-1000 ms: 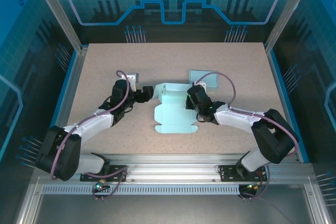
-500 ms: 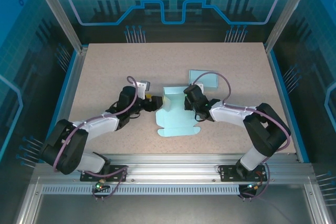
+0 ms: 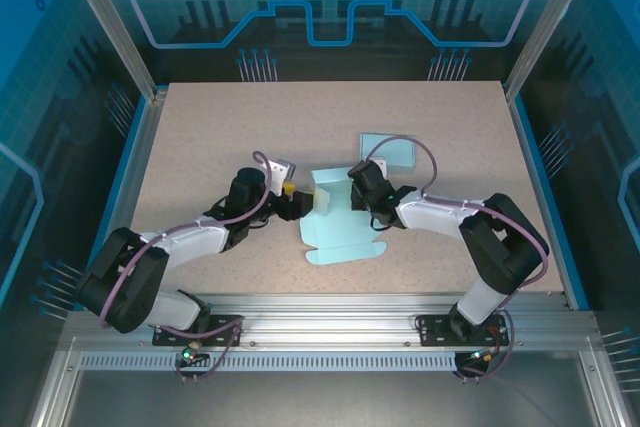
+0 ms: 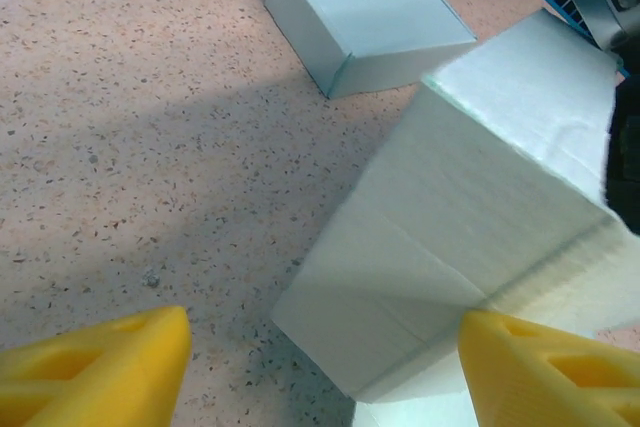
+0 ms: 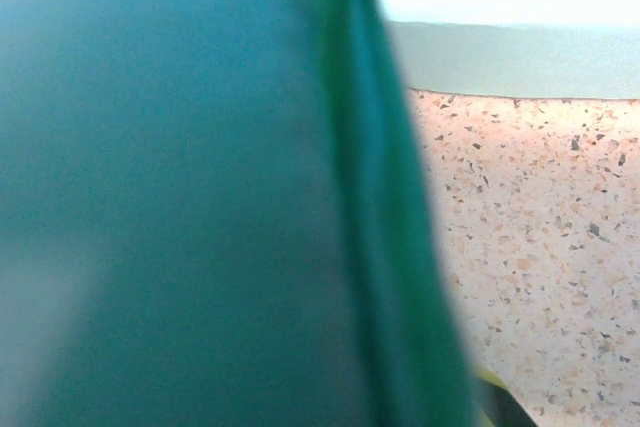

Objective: Fold the paper box

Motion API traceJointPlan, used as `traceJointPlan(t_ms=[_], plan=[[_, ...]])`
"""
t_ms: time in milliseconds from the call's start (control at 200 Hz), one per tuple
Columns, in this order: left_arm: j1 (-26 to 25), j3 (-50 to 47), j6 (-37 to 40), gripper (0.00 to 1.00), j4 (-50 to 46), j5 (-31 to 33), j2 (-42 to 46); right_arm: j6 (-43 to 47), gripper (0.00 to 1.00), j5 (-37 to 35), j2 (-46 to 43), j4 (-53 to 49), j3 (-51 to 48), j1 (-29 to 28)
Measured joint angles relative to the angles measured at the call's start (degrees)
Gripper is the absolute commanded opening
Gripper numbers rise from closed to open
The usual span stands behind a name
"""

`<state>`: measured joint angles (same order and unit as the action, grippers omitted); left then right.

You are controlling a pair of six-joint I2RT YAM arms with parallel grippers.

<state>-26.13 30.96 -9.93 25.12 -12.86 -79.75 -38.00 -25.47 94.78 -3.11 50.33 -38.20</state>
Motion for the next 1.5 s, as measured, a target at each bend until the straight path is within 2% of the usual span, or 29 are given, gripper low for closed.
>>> traceJointPlan(t_ms=[125,215,270,605,810,951,1141,1331,1501], plan=[[-1.2,0.0,2.0,0.70,-2.0,-1.2,0.2,0.0,0.00,0.4,0.5,0.7,0.8,0.0],[-1.2,0.0,3.2,0.61,-3.1,-1.4,0.3,0.0,0.00,0.4,0.6,1.0,1.0,0.0],[-1.2,0.0,4.5,0.60,-3.7,-1.1,0.3,0.1,0.00,0.4,0.6,1.0,1.0,0.0],[-1.0,0.0,5.7,0.86,-4.1,-3.7,3.1,0.5,0.00,0.4,0.6,1.2,1.0,0.0],[1.4,-0.1,4.9,0.85,-3.7,-3.7,10.6,0.5,0.00,0.4,0.7,1.4,1.0,0.0],[4.2,-1.2,3.9,0.84,-4.5,0.3,18.1,0.5,0.00,0.4,0.7,1.6,1.0,0.0],[4.6,-3.5,3.6,0.81,-6.7,9.1,25.5,0.5,0.00,0.5,0.9,1.9,1.1,0.0],[5.4,-2.9,3.4,0.80,-13.1,18.5,21.2,0.5,0.00,0.9,1.2,2.2,1.1,0.0],[5.4,0.2,3.5,0.79,-17.0,21.0,13.9,0.5,0.00,1.1,1.2,2.3,1.1,0.0]])
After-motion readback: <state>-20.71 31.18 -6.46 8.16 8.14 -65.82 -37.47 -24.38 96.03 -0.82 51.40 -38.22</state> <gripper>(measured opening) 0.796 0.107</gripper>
